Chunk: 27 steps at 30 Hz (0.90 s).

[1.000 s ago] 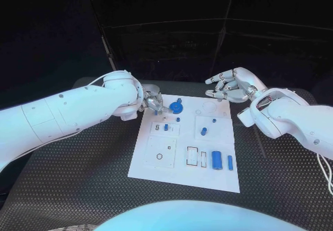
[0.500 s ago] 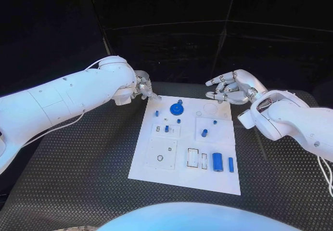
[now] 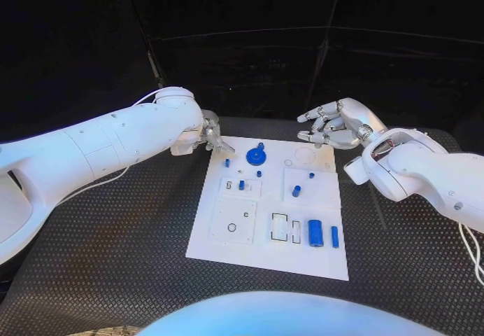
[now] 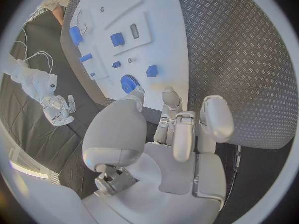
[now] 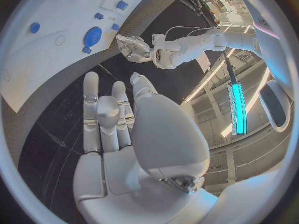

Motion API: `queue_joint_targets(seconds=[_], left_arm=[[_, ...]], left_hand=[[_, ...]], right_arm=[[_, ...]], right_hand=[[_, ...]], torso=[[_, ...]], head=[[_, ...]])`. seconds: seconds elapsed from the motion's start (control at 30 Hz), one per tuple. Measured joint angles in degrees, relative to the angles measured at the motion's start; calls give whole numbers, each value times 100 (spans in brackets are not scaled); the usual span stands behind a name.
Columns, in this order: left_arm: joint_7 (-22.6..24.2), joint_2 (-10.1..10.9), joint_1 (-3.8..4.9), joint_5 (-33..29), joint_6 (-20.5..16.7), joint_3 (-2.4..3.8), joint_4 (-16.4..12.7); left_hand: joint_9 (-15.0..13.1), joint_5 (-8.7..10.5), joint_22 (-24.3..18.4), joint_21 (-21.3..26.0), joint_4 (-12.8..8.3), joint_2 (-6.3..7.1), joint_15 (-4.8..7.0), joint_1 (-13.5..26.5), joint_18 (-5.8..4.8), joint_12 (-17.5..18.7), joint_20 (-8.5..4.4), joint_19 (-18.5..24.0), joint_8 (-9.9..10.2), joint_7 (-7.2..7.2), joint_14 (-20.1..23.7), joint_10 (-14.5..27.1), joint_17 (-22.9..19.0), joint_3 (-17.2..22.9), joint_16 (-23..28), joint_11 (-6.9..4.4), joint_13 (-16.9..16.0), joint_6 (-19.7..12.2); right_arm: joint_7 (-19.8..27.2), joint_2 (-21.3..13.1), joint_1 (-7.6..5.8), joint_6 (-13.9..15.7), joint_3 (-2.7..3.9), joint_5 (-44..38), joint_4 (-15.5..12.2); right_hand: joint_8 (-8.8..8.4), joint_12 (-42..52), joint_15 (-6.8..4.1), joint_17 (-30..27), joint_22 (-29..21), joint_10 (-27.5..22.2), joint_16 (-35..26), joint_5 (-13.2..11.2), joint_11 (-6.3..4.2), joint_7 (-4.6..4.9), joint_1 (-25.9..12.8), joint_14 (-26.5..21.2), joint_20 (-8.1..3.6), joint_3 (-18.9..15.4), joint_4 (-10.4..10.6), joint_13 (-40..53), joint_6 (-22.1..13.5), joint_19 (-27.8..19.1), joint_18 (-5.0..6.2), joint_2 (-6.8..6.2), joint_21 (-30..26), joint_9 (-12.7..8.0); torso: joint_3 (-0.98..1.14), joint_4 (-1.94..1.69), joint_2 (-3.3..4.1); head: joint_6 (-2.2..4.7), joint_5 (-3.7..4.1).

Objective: Assemble the parts on the task board

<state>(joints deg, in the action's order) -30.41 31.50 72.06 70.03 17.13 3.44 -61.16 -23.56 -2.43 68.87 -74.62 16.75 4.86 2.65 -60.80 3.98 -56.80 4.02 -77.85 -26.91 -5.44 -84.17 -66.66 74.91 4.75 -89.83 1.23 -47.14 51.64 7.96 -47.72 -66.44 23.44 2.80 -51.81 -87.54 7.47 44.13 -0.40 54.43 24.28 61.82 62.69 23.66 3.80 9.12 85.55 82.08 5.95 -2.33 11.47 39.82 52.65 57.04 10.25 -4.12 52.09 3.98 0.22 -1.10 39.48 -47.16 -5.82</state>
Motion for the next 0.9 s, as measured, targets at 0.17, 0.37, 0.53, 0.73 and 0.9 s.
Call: queue_joint_targets(seconds=[0.17,0.37,0.53,0.73,0.9], left_arm=[[-3,-103,-1,1,108,-53,70],[-6,-157,-5,1,218,-81,118],[-8,-178,-6,1,287,-89,125],[-9,-194,-7,2,356,-100,120],[-10,-212,-12,2,394,-111,120]], left_hand=[[7,0,-2,0,-8,-15,0,-15,0,0,-1,1,0,10,0,0,0,-38,0,0,5,30],[22,0,19,0,-32,-68,0,-68,0,0,-21,-19,0,33,0,-21,0,-93,0,-21,5,131],[30,0,19,0,-23,-146,0,-146,0,0,-21,-18,0,50,0,-21,0,-150,0,-21,47,194],[37,0,19,0,-39,-189,0,-189,0,0,-21,-18,0,62,0,-21,0,-166,0,-21,61,265],[49,0,19,0,-55,-269,0,-269,0,0,-21,-18,0,83,0,-41,0,-182,0,-42,70,286]], right_arm=[[0,17,0,-1,0,1,10],[0,28,0,-2,0,2,19],[0,35,0,-2,0,2,23],[0,41,0,-5,0,3,26],[0,45,0,-7,0,3,29]], right_hand=[[0,0,0,0,-5,0,0,0,0,0,0,0,0,0,0,0,0,0,0,0,0,0],[0,0,0,-1,-5,0,0,0,0,0,0,0,0,0,0,0,0,0,0,0,0,0],[0,0,0,-1,-5,0,0,0,0,0,0,0,0,0,0,0,0,0,0,0,0,0],[0,0,0,-2,-4,0,0,0,0,0,0,0,0,0,0,0,0,0,0,0,0,0],[0,0,0,-2,-4,0,0,0,0,0,0,0,0,0,0,0,0,0,0,0,0,0]], torso=[[1,0,-5],[7,-3,-11],[8,-5,-11],[10,-5,-11],[10,-4,-12]], head=[[-4,4],[-23,-24],[-26,-24],[-33,-24],[-36,-22]])
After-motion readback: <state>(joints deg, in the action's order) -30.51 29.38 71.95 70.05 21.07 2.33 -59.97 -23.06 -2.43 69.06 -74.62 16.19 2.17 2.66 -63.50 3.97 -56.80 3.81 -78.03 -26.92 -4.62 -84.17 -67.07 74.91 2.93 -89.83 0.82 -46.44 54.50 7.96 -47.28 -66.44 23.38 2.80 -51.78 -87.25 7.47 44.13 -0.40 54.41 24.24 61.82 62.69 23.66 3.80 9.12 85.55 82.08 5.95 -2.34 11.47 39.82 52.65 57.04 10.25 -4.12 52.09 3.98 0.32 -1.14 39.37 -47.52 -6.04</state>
